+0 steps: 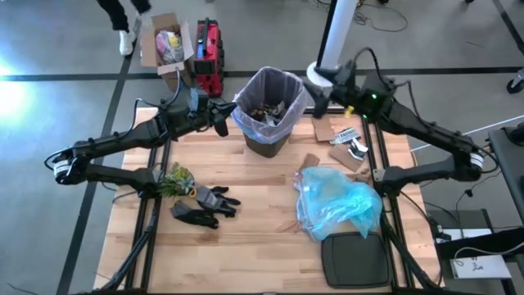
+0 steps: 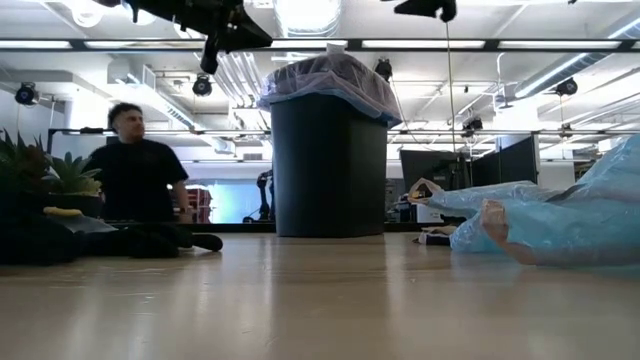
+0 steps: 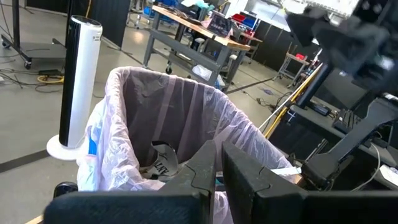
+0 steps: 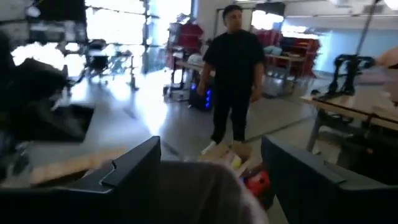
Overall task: Place trash/remove bag and relplace
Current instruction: Put the white paper into the trash bin
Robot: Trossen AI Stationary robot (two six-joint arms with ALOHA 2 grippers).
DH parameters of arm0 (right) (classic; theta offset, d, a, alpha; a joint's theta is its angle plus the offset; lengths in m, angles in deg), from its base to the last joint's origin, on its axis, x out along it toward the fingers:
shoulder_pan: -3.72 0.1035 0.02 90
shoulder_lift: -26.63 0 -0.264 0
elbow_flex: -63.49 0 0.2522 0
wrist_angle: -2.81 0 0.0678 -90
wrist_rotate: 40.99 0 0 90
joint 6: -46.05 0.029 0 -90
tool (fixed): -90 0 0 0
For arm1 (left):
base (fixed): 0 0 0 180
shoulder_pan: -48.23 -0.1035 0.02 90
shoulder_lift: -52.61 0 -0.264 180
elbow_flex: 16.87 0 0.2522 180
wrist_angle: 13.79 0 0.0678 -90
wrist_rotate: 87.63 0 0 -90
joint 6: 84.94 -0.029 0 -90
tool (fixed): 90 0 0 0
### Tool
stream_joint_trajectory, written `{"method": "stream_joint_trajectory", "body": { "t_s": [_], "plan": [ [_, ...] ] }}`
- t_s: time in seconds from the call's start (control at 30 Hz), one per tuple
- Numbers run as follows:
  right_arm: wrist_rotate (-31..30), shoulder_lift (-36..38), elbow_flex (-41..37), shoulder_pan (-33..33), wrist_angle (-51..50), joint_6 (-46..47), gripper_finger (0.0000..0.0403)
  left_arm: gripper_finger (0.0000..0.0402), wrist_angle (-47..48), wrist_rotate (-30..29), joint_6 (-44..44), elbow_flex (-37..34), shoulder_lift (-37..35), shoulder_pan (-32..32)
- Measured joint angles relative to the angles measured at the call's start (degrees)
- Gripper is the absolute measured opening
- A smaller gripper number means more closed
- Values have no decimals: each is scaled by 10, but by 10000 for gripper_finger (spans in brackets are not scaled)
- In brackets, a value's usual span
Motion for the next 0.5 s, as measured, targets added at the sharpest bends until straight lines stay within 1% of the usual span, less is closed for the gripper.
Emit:
{"method": "stream_joint_trajectory", "body": {
  "t_s": [0.07,0.13,0.23,0.4,0.5],
  "plan": [
    [2,29,-33,0,-46,-2,262,10,-4,0,8,0,6,0],
    [-12,50,-70,0,-102,4,258,10,-17,0,19,0,12,1],
    [-25,80,-132,-2,-168,69,252,10,-34,-1,34,0,22,5],
    [34,127,-227,15,-176,189,243,10,-49,0,34,0,37,21],
    [66,138,-265,40,-212,224,236,10,-46,0,25,0,41,28]
  ]
}}
